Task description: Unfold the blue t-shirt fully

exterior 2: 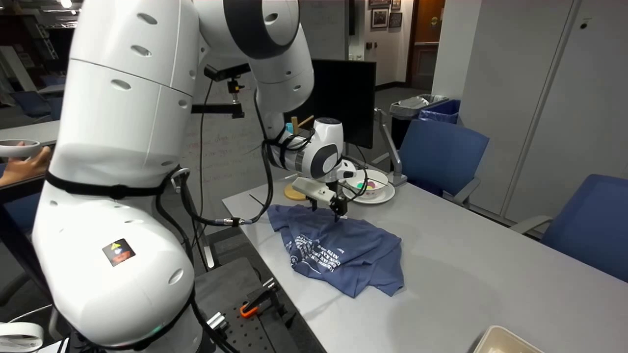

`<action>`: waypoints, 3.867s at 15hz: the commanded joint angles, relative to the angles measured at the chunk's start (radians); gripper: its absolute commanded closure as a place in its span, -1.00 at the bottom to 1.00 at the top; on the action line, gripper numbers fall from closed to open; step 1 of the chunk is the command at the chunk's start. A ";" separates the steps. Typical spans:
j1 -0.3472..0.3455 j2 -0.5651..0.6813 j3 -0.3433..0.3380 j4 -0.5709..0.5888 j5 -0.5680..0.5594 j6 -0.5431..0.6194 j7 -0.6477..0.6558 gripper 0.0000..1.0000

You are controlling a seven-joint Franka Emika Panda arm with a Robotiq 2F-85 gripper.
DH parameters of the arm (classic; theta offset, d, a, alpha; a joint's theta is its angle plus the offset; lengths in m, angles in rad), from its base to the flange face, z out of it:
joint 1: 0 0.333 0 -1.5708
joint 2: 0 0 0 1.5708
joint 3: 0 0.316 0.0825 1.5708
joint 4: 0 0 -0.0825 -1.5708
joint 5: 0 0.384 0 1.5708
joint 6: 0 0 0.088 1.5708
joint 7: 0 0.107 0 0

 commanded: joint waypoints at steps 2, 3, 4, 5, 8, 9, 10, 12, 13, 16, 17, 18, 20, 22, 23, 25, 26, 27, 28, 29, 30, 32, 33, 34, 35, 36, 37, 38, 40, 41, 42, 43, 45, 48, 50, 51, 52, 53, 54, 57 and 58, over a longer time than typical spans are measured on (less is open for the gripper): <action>0.049 0.115 -0.037 0.080 -0.027 0.047 0.074 -1.00; 0.054 0.135 -0.041 0.094 -0.025 0.050 0.081 -1.00; 0.060 0.155 -0.049 0.110 -0.026 0.049 0.088 -1.00; 0.069 0.173 -0.060 0.124 -0.028 0.051 0.097 -1.00; 0.107 0.232 -0.115 0.177 -0.046 0.055 0.128 -1.00; 0.115 0.250 -0.129 0.194 -0.052 0.051 0.135 -1.00; 0.120 0.268 -0.139 0.212 -0.054 0.047 0.144 -1.00; 0.117 0.306 -0.149 0.249 -0.045 0.036 0.155 -1.00; 0.112 0.322 -0.148 0.265 -0.038 0.031 0.158 -1.00; 0.092 0.353 -0.145 0.296 -0.023 0.022 0.173 -1.00; 0.080 0.366 -0.145 0.306 -0.017 0.019 0.177 -1.00; 0.073 0.377 -0.148 0.315 -0.012 0.017 0.182 -1.00; 0.056 0.398 -0.165 0.328 -0.010 0.017 0.189 -1.00; 0.035 0.406 -0.178 0.334 -0.011 0.011 0.192 -1.00; 0.024 0.409 -0.188 0.333 -0.012 0.011 0.192 -1.00; 0.008 0.412 -0.214 0.329 -0.020 0.019 0.191 -1.00; 0.001 0.413 -0.227 0.327 -0.022 0.022 0.193 -1.00; 0.004 0.414 -0.253 0.325 -0.032 0.029 0.200 -1.00; 0.007 0.415 -0.278 0.326 -0.041 0.032 0.206 -1.00; 0.011 0.417 -0.302 0.328 -0.049 0.032 0.210 -1.00; 0.035 0.422 -0.349 0.330 -0.067 0.042 0.230 -1.00; 0.079 0.439 -0.430 0.344 -0.102 0.052 0.271 -1.00; 0.092 0.451 -0.459 0.354 -0.115 0.053 0.290 -1.00; 0.114 0.466 -0.493 0.369 -0.127 0.061 0.322 -1.00; 0.140 0.484 -0.529 0.382 -0.137 0.069 0.357 -1.00; 0.167 0.505 -0.562 0.400 -0.146 0.077 0.395 -1.00; 0.181 0.522 -0.580 0.417 -0.144 0.077 0.424 -1.00; 0.186 0.535 -0.583 0.437 -0.131 0.069 0.445 -1.00; 0.139 0.539 -0.527 0.469 -0.093 0.027 0.439 -1.00; 0.126 0.539 -0.514 0.478 -0.084 0.017 0.442 -1.00; 0.096 0.532 -0.484 0.488 -0.072 -0.001 0.429 -1.00; 0.070 0.528 -0.458 0.498 -0.061 -0.014 0.420 -1.00; 0.012 0.515 -0.401 0.518 -0.033 -0.043 0.399 -1.00; -0.069 0.485 -0.324 0.517 0.004 -0.067 0.360 -1.00; -0.116 0.452 -0.284 0.489 0.014 -0.072 0.318 -1.00; -0.143 0.434 -0.259 0.473 0.018 -0.081 0.285 -1.00; -0.176 0.414 -0.229 0.457 0.025 -0.103 0.241 -1.00; -0.205 0.404 -0.199 0.447 0.031 -0.108 0.202 -1.00; -0.143 0.428 -0.273 0.478 0.005 -0.080 0.278 -1.00; -0.187 0.420 -0.230 0.475 0.017 -0.095 0.227 -1.00; -0.188 0.420 -0.228 0.474 0.017 -0.095 0.226 -1.00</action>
